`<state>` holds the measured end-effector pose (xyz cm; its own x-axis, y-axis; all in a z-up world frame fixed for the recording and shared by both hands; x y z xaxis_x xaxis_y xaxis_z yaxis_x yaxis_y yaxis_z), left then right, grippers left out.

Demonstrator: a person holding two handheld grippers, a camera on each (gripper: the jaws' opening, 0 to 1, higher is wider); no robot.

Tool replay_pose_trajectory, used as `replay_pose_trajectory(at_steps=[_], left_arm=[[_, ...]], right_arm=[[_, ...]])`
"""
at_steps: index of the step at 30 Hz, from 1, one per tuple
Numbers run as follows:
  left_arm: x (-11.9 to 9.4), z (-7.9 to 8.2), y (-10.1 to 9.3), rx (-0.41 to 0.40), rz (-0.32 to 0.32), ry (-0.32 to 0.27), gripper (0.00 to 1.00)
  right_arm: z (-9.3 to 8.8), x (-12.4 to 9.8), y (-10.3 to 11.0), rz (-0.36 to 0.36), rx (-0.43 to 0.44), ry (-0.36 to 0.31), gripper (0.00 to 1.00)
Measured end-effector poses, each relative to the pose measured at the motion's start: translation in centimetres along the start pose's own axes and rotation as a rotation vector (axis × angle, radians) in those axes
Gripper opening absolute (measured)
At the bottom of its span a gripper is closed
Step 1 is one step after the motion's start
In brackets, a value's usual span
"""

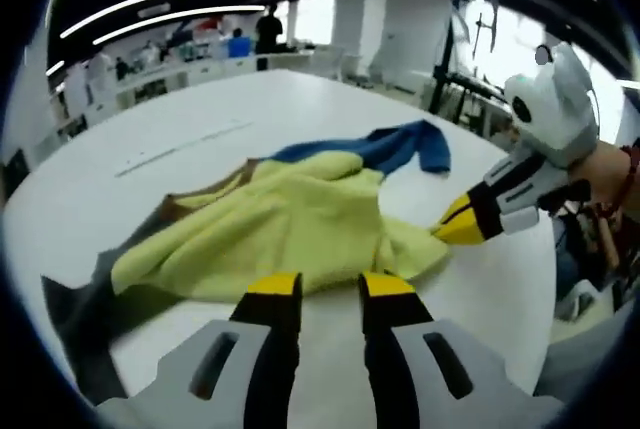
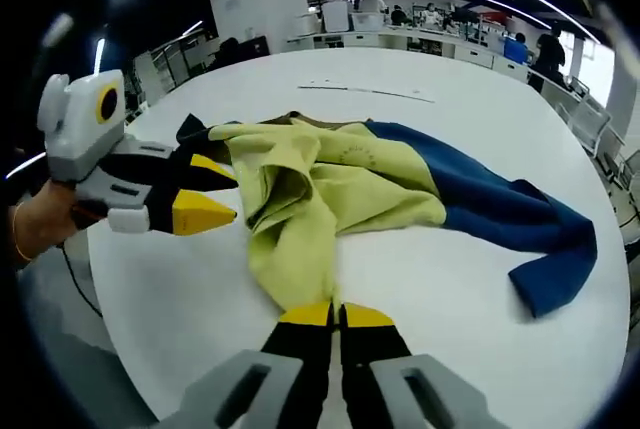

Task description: Fold the garment on the visible template until the final outline fits inside the template.

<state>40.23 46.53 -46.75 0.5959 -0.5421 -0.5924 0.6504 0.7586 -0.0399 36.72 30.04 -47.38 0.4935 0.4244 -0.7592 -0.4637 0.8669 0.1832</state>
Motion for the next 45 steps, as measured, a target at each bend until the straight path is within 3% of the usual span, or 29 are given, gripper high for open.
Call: replay_pose_trajectory(at_steps=[11, 19, 29, 35, 42, 45], left_arm=[[2.1, -0.8, -0.8, -0.012, 0.022, 0.021, 0.17], [3.2, 0.2, -0.2, -0.004, 0.091, -0.017, 0.15], [4.5, 0.2, 0.3, -0.018, 0.127, 0.009, 0.12], [3.6, 0.4, 0.7, -0.025, 0.109, 0.007, 0.01], [0.6, 1.5, 1.3, 0.005, 0.071, -0.016, 0.0], [-0.7, 1.5, 1.8, 0.001, 0.067, 0.015, 0.0]], right_arm=[[0.0, 0.0, 0.0, 0.001, 0.015, -0.003, 0.0], [-0.1, 0.1, -0.1, 0.002, 0.026, -0.009, 0.0], [-0.3, 0.3, -0.1, 0.009, 0.023, -0.003, 0.0], [-0.1, 0.1, -0.2, -0.004, 0.023, -0.013, 0.0], [0.6, -1.0, -1.0, -0.047, 0.027, -0.061, 0.0], [1.1, -1.9, -1.6, -0.081, 0.041, -0.106, 0.0]])
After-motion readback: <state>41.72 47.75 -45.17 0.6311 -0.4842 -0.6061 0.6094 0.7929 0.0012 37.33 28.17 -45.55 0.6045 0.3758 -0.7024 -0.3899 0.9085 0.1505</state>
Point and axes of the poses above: the point that each gripper's makers call its tool centre point, and the gripper's own axes: x roughly forward along the fingers, y roughly to its left, z roughly out of its top, the point moved 7 cm from there along -x, roughly backward along the fingers, and after that the axes turned 5 degrees about z, right-handed, at the moved point
